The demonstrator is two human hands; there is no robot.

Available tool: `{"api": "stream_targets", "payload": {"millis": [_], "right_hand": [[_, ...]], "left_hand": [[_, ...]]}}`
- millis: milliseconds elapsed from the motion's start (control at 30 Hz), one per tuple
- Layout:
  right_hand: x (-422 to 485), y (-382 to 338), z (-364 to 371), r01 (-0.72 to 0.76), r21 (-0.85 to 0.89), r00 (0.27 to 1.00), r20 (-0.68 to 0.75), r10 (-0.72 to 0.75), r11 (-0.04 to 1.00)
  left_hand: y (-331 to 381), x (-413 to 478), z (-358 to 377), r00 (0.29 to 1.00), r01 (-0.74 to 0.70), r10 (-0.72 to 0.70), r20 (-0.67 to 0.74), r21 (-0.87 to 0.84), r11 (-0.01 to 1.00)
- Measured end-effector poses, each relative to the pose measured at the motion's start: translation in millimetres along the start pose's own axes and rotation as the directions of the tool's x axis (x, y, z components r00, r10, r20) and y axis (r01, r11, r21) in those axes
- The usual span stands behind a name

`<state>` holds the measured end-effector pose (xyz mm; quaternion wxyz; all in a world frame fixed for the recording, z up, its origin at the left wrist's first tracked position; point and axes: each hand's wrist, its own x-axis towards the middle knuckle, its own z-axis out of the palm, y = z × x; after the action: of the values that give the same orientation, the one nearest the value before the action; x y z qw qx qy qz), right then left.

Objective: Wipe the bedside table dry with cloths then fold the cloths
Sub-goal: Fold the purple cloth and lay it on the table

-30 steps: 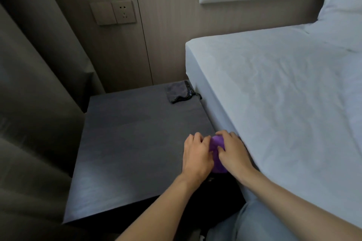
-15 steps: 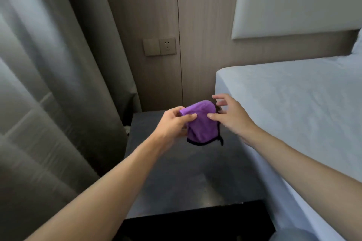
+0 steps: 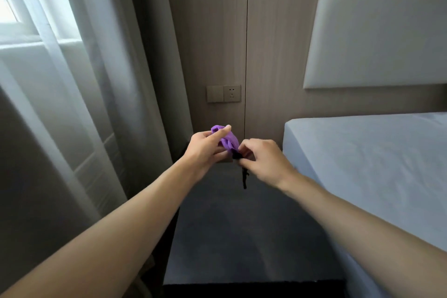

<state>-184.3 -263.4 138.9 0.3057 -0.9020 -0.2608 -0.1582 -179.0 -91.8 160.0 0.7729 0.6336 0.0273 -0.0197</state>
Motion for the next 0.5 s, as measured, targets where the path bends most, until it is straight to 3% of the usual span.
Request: {"api": "stream_targets", "payload": {"millis": [167, 300, 500], "right_hand": [[8.5, -15.6, -22.7, -0.017, 0.277, 0.994, 0.109, -0.014, 0.961], [20.8, -23.6, -50.6, -0.108, 0.492, 0.98, 0.199, 0.009, 0.864], [41.4, -32.5, -84.2, -0.147, 0.615, 0.989, 0.103, 0.106, 0.775]], "left_hand": [[6.0, -8.8, -16.0, 0.997, -0.017, 0.009, 0.071, 0.115, 0.993], [13.8, -15.2, -20.9, 0.999, -0.026, 0.026, 0.032, 0.013, 1.0], [17.7, -24.1, -39.5, 0.988, -0.122, 0.124, 0.088, -0.026, 0.992]]}}
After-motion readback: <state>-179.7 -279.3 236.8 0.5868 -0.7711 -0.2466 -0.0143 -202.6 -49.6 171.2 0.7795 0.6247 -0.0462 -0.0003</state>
